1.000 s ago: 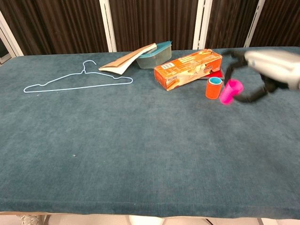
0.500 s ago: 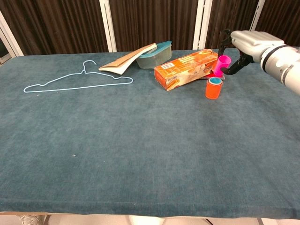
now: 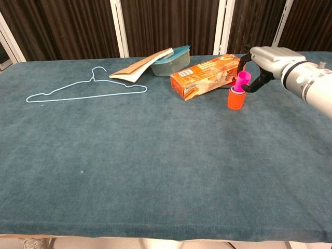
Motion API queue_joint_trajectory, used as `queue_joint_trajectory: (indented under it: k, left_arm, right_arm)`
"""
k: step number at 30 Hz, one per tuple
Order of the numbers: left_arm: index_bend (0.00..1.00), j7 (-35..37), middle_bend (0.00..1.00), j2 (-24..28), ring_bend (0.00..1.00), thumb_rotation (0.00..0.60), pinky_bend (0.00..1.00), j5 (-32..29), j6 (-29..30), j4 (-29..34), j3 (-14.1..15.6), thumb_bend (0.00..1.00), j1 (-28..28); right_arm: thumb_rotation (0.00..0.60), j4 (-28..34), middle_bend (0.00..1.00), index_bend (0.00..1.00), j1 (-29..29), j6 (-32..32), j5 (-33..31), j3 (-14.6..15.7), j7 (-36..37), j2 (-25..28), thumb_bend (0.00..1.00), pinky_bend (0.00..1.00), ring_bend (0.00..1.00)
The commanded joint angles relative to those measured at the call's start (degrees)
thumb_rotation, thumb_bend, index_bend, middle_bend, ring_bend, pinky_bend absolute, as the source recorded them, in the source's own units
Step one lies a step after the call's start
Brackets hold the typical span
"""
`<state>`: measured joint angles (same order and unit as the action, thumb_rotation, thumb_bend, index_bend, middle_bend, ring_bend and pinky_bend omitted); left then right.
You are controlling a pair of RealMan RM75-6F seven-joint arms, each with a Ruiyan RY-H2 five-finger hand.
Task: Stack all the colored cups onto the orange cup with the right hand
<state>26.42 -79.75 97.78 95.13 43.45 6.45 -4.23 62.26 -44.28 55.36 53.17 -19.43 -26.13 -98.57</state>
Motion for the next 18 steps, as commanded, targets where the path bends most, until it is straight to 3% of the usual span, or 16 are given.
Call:
queue_joint_trajectory:
  k: [1, 3, 6, 9, 13, 16, 18]
  left_arm:
    - [0.0, 0.14, 0.0, 0.02, 0.0, 0.6, 0.08, -0.04, 0.0, -0.04, -0.01, 0.39, 0.02]
    - [0.0, 0.3, 0.0, 0.06, 0.0, 0.6, 0.08, -0.07, 0.05, -0.09, -0.03, 0.39, 0.03]
    - [0.0, 0.75, 0.0, 0.14, 0.0, 0.6, 0.08, -0.28, 0.24, -0.24, -0.19, 0.39, 0.13]
    - [0.0, 1.05, 0.0, 0.18, 0.0, 0.6, 0.08, -0.4, 0.52, -0.4, -0.3, 0.39, 0.27]
    - [0.0, 0.92, 0.0, 0.07, 0.0, 0.6, 0.08, -0.24, 1.07, -0.59, -0.26, 0.39, 0.48]
    - [0.0, 0.77, 0.0, -0.04, 0.0, 0.6, 0.08, -0.15, 1.13, -0.6, -0.23, 0.39, 0.47]
    - [0.0, 0.61, 0.0, -0.11, 0.0, 0.6, 0.08, -0.1, 1.1, -0.58, -0.21, 0.39, 0.43]
  right_arm:
    - [0.6, 1.79, 0.01, 0.2, 0.08, -1.71, -2.45, 0.37, -1.96, 1.24, 0.49, 0.14, 0.0]
    - [0.6, 4.48, 0.0, 0.02, 0.86, -0.62, -1.37, 0.72, -1.39, 2.89, 0.47, 0.07, 0.0]
    - [0.6, 11.69, 0.0, 0.0, 4.47, 3.95, 4.22, 3.17, 1.58, 7.39, 0.4, 0.01, 0.0]
    - [0.6, 22.21, 0.0, 0.0, 10.62, 10.27, 10.92, 8.44, 3.12, 14.41, 0.39, 0.0, 0.0]
    - [0.6, 33.63, 0.0, 0.0, 21.84, 22.0, 22.19, 19.98, 3.02, 24.12, 0.39, 0.0, 0.0]
    - [0.6, 33.46, 0.0, 0.0, 28.81, 30.48, 28.72, 25.69, 3.7, 26.3, 0.39, 0.0, 0.0]
    - [0.6, 31.42, 0.0, 0.0, 31.93, 34.65, 31.09, 26.76, 6.66, 25.89, 0.39, 0.0, 0.0]
